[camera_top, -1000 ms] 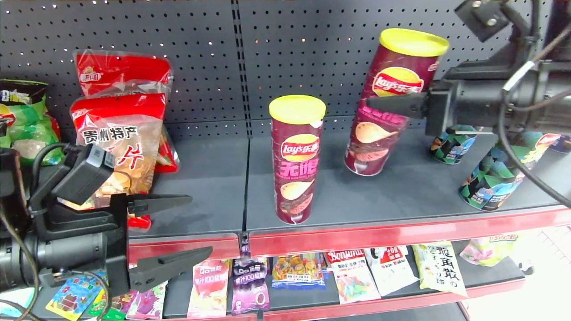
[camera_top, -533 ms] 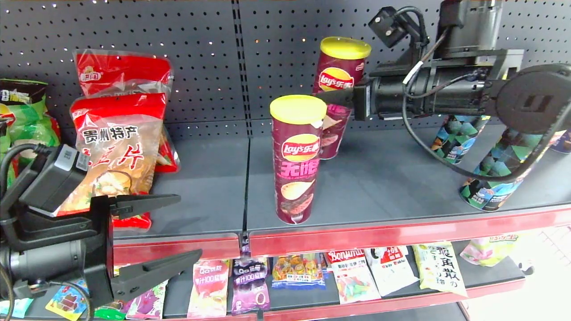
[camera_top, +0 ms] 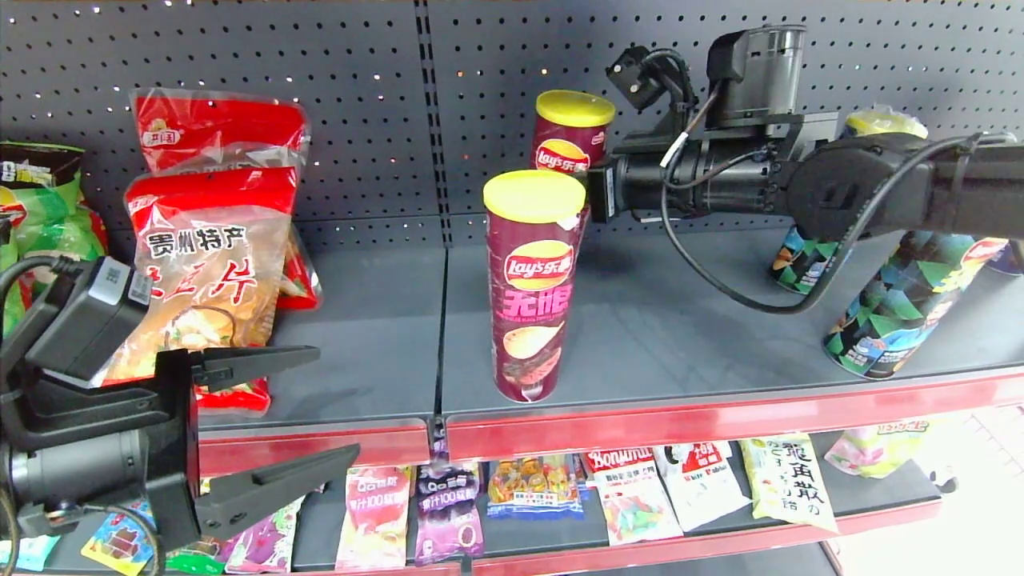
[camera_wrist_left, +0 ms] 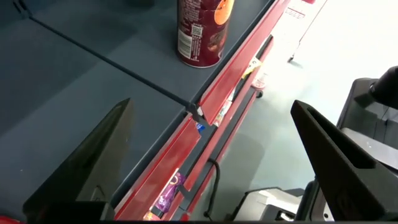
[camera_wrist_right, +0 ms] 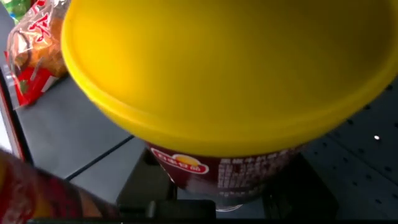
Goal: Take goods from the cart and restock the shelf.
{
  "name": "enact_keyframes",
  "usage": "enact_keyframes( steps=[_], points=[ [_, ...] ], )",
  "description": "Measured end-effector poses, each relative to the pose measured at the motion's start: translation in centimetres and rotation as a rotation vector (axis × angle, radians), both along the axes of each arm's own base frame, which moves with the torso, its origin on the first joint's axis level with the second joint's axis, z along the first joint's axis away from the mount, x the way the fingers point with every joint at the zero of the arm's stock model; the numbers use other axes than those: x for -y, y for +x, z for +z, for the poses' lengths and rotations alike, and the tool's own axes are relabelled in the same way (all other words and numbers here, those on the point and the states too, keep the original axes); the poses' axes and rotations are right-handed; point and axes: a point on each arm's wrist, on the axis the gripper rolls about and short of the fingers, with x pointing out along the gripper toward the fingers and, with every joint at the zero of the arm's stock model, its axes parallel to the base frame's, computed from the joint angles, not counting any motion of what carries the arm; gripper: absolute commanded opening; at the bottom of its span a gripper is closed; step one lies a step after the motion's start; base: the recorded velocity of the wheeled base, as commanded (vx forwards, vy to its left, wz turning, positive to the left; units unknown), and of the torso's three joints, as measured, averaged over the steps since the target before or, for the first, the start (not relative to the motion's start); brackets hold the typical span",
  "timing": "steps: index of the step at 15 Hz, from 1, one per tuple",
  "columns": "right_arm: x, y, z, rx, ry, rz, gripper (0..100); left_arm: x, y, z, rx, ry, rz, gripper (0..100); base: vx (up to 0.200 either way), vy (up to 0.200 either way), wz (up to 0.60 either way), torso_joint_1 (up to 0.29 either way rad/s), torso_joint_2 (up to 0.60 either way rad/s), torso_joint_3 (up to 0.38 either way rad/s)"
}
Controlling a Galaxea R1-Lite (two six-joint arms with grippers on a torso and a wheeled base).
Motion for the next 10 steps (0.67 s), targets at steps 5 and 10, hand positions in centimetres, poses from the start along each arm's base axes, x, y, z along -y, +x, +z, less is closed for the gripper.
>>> enact_keyframes(
  steps=[5,10],
  points=[
    [-1.4,0.6,-1.0,-0.015,-0.005,0.022,0,0.0,0.0,0.0,0.002,-0.001,0.0,100,0.0,0.0,0.0,0.0,0.0,0.0],
    [-1.8,0.9,-1.8,-0.034,-0.015,0.026,100,0.0,0.0,0.0,0.001,-0.001,-0.001,100,0.0,0.0,0.0,0.0,0.0,0.0]
  ],
)
